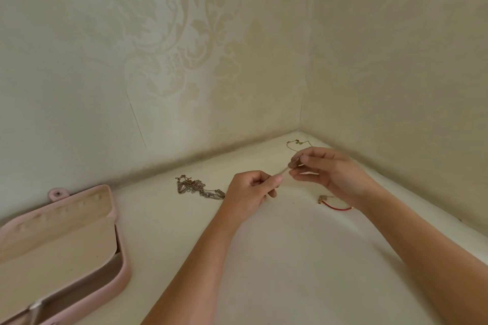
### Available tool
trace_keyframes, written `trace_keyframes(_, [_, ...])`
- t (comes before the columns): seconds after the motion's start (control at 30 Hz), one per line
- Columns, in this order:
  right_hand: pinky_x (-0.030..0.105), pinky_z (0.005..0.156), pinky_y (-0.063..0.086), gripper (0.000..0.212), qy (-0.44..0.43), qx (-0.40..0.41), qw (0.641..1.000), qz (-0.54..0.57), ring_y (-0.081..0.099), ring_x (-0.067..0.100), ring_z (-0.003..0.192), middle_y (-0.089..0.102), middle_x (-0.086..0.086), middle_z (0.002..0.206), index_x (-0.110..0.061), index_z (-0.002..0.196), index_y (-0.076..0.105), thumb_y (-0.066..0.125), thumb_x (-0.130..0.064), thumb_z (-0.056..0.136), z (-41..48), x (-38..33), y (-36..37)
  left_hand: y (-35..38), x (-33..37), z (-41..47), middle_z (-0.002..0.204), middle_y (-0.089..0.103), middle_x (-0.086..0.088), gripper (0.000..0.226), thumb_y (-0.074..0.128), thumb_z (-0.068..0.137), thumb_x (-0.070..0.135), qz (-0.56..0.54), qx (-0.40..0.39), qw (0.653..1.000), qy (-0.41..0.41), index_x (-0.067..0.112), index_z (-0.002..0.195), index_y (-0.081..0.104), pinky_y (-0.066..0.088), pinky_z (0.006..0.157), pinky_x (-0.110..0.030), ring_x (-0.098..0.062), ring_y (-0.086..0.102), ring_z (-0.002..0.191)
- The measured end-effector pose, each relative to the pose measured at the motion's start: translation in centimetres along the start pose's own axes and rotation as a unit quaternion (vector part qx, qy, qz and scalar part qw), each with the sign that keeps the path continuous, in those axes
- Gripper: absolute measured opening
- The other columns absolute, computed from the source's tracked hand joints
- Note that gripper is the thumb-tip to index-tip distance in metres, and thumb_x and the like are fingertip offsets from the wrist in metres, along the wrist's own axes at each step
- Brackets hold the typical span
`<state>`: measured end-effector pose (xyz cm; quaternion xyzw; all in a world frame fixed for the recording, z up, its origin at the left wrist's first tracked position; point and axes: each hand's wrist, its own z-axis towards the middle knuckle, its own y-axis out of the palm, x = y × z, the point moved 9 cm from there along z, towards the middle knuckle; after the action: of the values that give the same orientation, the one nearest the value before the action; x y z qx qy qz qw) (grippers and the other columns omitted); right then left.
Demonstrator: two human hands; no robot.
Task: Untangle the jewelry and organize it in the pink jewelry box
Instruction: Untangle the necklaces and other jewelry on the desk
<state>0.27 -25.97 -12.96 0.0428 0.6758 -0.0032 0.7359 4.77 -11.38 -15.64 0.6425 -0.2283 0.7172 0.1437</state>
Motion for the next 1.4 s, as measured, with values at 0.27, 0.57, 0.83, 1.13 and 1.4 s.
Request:
trace_keyframes(0.27, [0.024,0.074,0.058,0.021,-0.098,0.214,0.971,0.036,0.068,0.014,0.072,0.068,0.007,0.078,-0.007,0.087,0.062,0.044,-0.005,0.098,-0.8,-2.6,-5.2,-2.7,-0.1,0.3,0.067,0.063,0.014,0.005,0.072,0.082,0.018,0.048,0.097,0.993,0.055,0.022,0.081,0.075,0.036,0.05,-0.011,-0.003,0.041,0.048])
trace_keyframes(0.57, [0.021,0.069,0.057,0.01,-0.065,0.213,0.973,0.06,0.068,0.017,0.075,0.069,0.009,0.081,-0.004,0.093,0.066,0.056,-0.002,0.091,-0.8,-2.3,-5.5,-3.0,-1.5,0.8,0.078,0.063,0.001,0.021,0.074,0.076,0.029,-0.128,0.049,0.99,-0.023,0.012,0.085,0.068,0.041,0.07,-0.027,-0.015,0.055,0.075])
trace_keyframes(0.83, [0.022,0.076,0.057,0.011,-0.062,0.197,0.977,0.046,0.071,0.017,0.082,0.073,0.01,0.088,-0.004,0.092,0.067,0.056,0.0,0.09,-0.8,-2.5,-5.7,-1.9,-2.2,0.8,0.065,0.059,0.002,0.053,0.088,0.037,0.06,-0.145,-0.071,0.986,-0.051,0.018,0.058,0.065,0.043,0.08,-0.027,-0.011,0.057,0.066])
trace_keyframes(1.13, [0.022,0.061,0.057,0.008,-0.022,0.154,0.983,0.101,0.07,0.019,0.067,0.07,0.011,0.074,-0.002,0.091,0.061,0.057,0.004,0.087,-0.7,-2.1,-5.6,-2.4,-1.9,1.0,0.07,0.06,0.002,0.055,0.088,0.033,0.063,-0.189,-0.036,0.981,-0.032,0.018,0.057,0.068,0.051,0.074,-0.026,-0.012,0.054,0.069])
trace_keyframes(1.4, [0.032,0.074,0.058,0.016,0.022,0.023,0.943,0.331,0.05,0.018,0.062,0.049,0.008,0.066,-0.005,0.086,0.051,0.041,0.006,0.085,-0.4,-1.6,-2.2,0.0,-1.0,-0.2,0.051,0.038,0.002,0.053,0.088,0.047,0.053,-0.3,-0.125,0.942,-0.084,0.018,0.056,0.049,0.057,0.073,-0.034,-0.013,0.045,0.048])
